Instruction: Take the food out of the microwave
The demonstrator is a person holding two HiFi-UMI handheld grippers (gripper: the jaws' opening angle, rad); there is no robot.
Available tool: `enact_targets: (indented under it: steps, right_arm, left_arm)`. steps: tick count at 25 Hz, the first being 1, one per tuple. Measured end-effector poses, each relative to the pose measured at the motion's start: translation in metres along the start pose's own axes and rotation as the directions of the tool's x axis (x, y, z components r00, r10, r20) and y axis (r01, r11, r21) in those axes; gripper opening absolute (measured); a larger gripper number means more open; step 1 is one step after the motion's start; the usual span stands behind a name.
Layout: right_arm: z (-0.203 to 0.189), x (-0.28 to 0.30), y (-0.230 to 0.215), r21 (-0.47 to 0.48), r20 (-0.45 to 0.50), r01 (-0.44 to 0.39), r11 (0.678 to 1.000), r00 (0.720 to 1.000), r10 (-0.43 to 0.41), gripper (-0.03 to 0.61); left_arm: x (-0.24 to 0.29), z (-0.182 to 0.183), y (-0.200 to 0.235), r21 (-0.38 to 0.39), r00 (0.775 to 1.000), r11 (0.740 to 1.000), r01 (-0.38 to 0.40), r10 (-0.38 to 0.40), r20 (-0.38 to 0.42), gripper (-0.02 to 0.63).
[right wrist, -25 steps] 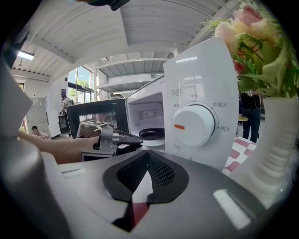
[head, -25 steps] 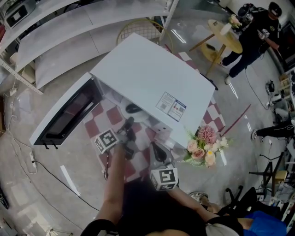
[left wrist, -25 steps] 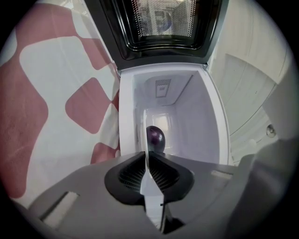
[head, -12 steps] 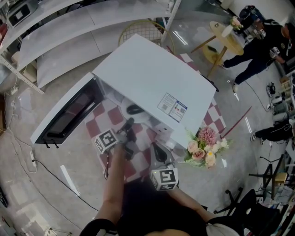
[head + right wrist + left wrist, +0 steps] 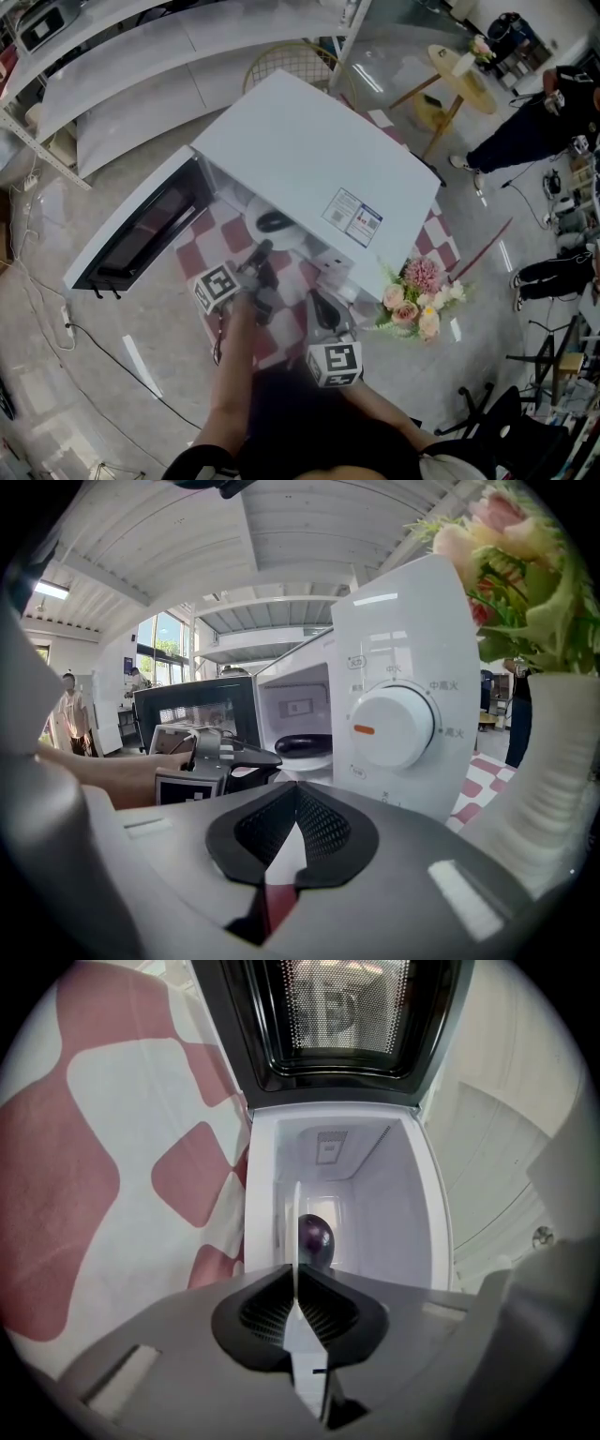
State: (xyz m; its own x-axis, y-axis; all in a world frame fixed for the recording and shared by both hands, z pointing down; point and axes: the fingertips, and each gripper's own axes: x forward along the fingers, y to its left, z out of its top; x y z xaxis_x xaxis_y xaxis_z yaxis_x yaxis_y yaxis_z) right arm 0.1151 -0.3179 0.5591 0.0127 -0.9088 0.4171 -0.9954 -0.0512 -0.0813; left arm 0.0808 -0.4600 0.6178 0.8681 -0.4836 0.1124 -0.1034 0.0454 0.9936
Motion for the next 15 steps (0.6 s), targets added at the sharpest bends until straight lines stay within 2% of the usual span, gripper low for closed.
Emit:
enact_targets:
  steps: [15]
  right_arm:
    - [0.000,-0.002,0.010,-0.005,0.008,-0.018,1.000,1.000,0.018,0.000]
  left_arm:
    - [-0.019,-0.001,-0.001,-0.006,1.000,1.000,0.009,-0.009,0.011,0.023]
